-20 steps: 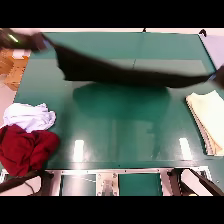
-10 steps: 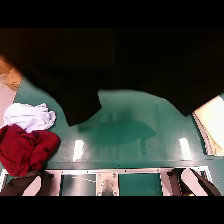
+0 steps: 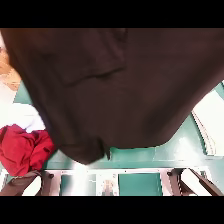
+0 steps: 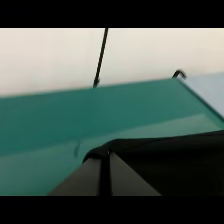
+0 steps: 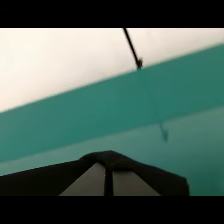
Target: Fold the shirts.
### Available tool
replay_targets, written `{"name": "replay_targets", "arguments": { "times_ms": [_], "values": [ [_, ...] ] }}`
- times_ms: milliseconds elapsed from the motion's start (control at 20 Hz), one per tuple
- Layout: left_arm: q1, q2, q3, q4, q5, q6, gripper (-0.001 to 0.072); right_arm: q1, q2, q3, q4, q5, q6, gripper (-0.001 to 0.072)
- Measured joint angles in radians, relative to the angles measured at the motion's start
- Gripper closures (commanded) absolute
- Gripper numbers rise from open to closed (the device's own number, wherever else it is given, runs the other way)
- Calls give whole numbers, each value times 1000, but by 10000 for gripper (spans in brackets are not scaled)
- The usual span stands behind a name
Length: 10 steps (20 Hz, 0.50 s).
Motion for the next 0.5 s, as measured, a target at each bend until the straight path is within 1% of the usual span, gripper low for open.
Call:
{"name": "replay_targets", "arguments": {
  "times_ms": [100,200,400,500],
  "values": [
    [0,-81,-111,-11,60,35,681,56,-90,-82,5,-52,-13,692],
    [0,-198,-175,-62,116,93,682,115,-209,-127,4,-111,-21,692],
    [0,-470,-222,-190,226,205,682,223,-457,-155,5,-246,-29,692],
    [1,-587,-218,-236,279,238,682,254,-574,-139,15,-300,-30,692]
  ]
}}
